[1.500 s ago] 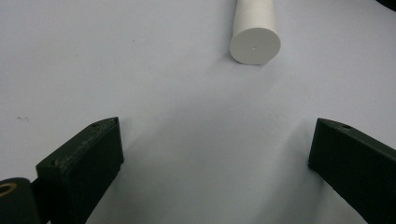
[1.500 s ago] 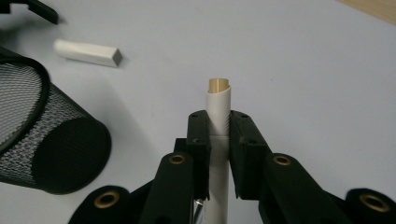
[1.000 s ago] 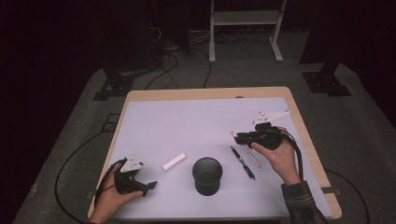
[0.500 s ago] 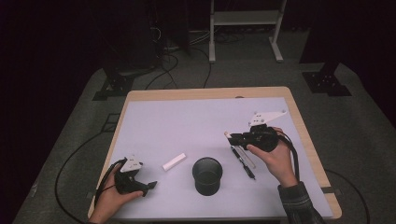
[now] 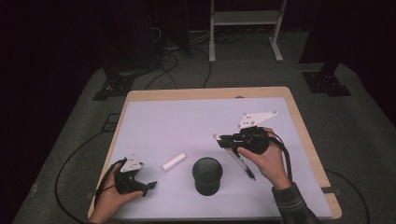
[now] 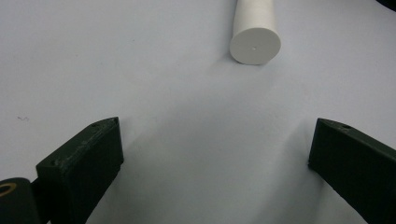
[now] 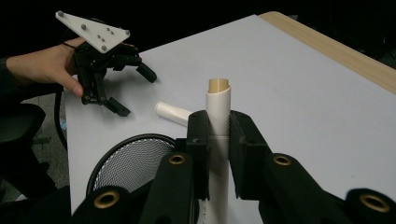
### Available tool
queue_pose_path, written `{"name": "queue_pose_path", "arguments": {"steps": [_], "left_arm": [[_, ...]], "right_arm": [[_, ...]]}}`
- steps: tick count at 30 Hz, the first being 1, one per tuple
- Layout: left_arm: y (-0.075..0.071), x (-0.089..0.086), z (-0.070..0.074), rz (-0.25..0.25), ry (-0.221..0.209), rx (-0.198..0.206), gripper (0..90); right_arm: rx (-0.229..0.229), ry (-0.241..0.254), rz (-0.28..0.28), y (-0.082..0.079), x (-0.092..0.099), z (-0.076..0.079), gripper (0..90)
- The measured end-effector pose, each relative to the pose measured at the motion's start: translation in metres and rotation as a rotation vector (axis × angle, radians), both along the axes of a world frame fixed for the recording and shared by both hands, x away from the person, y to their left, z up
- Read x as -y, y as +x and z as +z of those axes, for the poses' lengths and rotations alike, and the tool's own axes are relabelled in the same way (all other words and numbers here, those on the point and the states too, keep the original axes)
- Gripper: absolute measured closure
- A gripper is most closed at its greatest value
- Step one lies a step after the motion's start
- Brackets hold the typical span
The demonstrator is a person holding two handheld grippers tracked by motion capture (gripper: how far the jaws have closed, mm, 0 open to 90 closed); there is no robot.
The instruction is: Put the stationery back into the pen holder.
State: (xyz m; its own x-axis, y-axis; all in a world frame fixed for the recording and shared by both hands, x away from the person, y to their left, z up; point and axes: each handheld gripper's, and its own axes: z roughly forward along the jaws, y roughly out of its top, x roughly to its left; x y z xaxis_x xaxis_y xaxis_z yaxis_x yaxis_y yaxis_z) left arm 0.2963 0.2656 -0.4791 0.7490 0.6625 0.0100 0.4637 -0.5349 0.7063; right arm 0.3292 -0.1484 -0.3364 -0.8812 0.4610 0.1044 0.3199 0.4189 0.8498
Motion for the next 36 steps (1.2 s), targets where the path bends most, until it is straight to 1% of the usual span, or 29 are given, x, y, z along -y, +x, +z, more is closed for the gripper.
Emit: {"name": "queue_pose_path", "arguments": {"steps": [4, 7, 11, 17, 24, 26, 36], "left_arm": [[0.0, 0.0, 0.0, -0.001, 0.001, -0.001, 2.1], [0.0, 0.0, 0.0, -0.003, 0.003, -0.001, 2.1], [0.0, 0.0, 0.0, -0.004, 0.005, -0.001, 2.1], [0.0, 0.0, 0.0, -0.004, 0.005, -0.001, 2.1], [0.0, 0.0, 0.0, -0.003, 0.005, -0.001, 2.1], [0.0, 0.0, 0.0, -0.004, 0.005, -0.001, 2.1], [0.0, 0.0, 0.0, -0.003, 0.004, -0.001, 2.1]], "right_arm": [[0.003, 0.001, 0.016, 0.0, -0.006, 0.001, 78.1], [0.004, 0.014, 0.029, 0.001, -0.013, 0.004, 78.1], [0.008, 0.025, 0.041, 0.001, -0.018, 0.007, 78.1], [0.003, 0.038, 0.05, 0.003, -0.026, 0.009, 78.1], [0.007, 0.045, 0.064, 0.004, -0.033, 0.013, 78.1], [0.011, 0.047, 0.073, 0.004, -0.038, 0.014, 78.1], [0.009, 0.057, 0.093, 0.004, -0.051, 0.015, 78.0]]}}
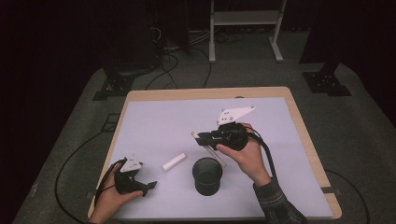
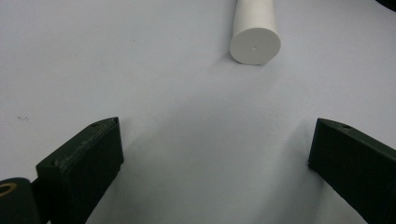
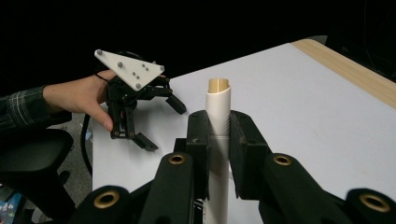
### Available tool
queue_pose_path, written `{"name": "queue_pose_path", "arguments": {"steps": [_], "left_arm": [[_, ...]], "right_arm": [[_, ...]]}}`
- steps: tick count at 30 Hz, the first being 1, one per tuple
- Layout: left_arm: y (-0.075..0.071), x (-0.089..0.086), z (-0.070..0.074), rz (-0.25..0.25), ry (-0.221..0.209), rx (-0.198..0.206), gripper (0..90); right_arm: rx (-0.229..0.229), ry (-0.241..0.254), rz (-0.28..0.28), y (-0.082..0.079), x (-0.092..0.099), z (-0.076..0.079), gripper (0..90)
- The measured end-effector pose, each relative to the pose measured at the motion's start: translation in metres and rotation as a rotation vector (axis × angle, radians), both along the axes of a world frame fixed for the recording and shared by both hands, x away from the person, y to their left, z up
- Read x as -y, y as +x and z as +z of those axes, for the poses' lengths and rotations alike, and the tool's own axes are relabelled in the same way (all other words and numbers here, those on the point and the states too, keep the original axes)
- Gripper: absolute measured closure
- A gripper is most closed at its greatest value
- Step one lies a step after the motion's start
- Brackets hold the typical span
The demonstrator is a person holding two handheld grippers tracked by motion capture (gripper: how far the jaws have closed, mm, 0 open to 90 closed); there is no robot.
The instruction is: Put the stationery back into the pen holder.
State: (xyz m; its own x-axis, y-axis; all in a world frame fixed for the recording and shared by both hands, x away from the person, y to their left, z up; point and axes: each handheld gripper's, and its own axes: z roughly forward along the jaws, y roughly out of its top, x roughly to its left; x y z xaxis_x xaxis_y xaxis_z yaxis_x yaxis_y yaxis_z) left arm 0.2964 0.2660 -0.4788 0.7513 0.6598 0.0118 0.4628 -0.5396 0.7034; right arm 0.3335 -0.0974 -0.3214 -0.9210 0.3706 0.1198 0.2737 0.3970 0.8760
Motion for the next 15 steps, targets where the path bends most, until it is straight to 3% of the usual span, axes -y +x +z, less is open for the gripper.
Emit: {"name": "queue_pose_path", "arguments": {"steps": [15], "left_arm": [[0.0, 0.0, 0.0, 0.0, 0.0, 0.0, 2.1]], "right_arm": [[0.002, 0.011, 0.027, -0.001, -0.017, -0.004, 77.9]]}}
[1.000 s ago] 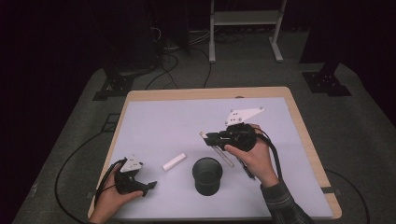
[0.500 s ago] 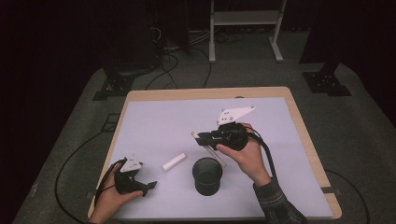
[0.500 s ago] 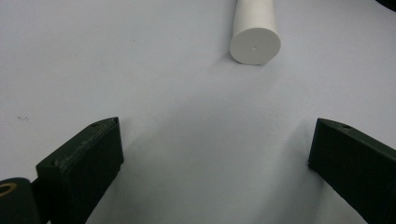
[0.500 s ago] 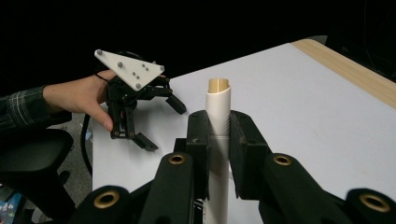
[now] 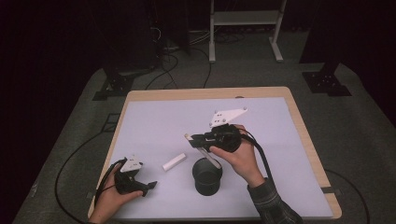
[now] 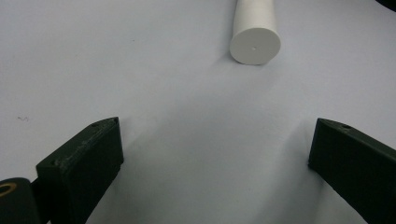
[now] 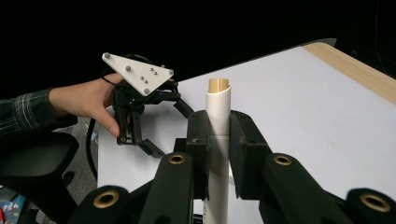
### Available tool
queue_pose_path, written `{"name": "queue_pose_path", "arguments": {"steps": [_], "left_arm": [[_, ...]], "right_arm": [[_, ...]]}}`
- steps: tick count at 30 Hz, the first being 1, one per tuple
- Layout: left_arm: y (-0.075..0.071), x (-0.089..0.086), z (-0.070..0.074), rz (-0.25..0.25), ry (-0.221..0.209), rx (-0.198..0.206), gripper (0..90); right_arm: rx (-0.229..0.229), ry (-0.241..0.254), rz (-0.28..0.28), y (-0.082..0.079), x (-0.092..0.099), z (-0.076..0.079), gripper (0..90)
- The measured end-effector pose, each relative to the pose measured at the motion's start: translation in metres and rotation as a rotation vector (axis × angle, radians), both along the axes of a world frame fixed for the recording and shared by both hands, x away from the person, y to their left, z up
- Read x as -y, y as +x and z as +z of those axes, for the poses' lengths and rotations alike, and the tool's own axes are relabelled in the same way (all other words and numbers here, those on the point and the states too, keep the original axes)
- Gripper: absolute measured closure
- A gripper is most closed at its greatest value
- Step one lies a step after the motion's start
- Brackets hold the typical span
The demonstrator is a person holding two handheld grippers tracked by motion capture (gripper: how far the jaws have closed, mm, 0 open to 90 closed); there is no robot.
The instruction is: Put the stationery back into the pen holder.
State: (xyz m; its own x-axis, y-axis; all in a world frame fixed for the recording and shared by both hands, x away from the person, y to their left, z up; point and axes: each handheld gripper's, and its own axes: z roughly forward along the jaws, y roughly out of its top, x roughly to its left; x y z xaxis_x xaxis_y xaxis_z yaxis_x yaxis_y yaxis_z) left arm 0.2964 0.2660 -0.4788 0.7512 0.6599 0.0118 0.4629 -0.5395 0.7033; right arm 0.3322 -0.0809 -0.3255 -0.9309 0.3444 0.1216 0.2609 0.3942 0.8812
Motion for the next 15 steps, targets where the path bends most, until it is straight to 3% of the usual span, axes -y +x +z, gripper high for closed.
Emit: {"name": "queue_pose_path", "arguments": {"steps": [7, 15], "left_arm": [[0.0, 0.0, 0.0, 0.0, 0.0, 0.0, 2.1], [0.0, 0.0, 0.0, 0.0, 0.0, 0.0, 2.1]], "right_arm": [[-0.003, -0.004, 0.014, -0.002, -0.007, -0.005, 77.9], [-0.02, -0.018, 0.023, -0.002, -0.012, -0.02, 77.8]]}}
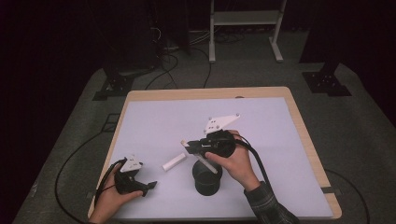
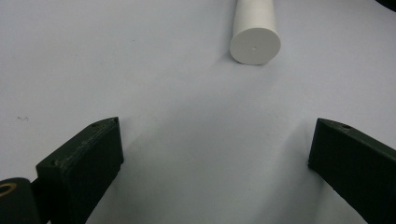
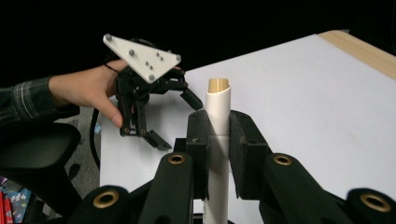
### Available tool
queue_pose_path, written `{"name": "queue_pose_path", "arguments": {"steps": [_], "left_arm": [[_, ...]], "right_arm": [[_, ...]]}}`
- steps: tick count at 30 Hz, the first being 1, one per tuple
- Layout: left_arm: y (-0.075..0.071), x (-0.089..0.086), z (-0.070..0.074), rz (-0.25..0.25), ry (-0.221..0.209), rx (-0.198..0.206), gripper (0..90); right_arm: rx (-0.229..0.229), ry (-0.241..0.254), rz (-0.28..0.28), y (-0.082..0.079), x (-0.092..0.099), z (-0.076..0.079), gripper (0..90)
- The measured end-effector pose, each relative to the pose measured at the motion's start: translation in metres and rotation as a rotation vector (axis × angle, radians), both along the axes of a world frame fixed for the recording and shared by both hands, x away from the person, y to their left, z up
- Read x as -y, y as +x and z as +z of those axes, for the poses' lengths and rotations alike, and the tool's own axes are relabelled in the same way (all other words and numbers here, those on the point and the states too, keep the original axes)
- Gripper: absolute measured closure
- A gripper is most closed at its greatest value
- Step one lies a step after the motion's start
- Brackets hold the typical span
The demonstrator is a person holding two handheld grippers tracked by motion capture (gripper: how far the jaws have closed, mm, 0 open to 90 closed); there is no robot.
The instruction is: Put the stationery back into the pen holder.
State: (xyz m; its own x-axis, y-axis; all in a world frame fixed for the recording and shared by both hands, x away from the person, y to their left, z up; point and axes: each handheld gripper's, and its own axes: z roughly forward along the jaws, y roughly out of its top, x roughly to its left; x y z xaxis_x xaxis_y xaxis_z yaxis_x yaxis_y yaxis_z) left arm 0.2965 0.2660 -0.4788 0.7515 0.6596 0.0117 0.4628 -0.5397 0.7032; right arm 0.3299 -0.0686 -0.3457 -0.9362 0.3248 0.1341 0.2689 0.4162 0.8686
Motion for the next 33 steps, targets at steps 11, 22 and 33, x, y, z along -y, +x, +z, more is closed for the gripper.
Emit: {"name": "queue_pose_path", "arguments": {"steps": [11, 22, 33], "left_arm": [[0.0, 0.0, 0.0, 0.002, -0.003, 0.0, 2.1], [0.0, 0.0, 0.0, 0.001, -0.001, 0.001, 2.1], [0.0, 0.0, 0.0, 0.001, 0.0, 0.002, 2.1]], "right_arm": [[-0.014, -0.03, 0.012, -0.002, -0.003, -0.015, 77.8], [-0.016, -0.033, 0.023, -0.005, 0.001, -0.022, 77.7], [-0.016, -0.033, 0.025, -0.008, 0.009, -0.027, 77.6]]}}
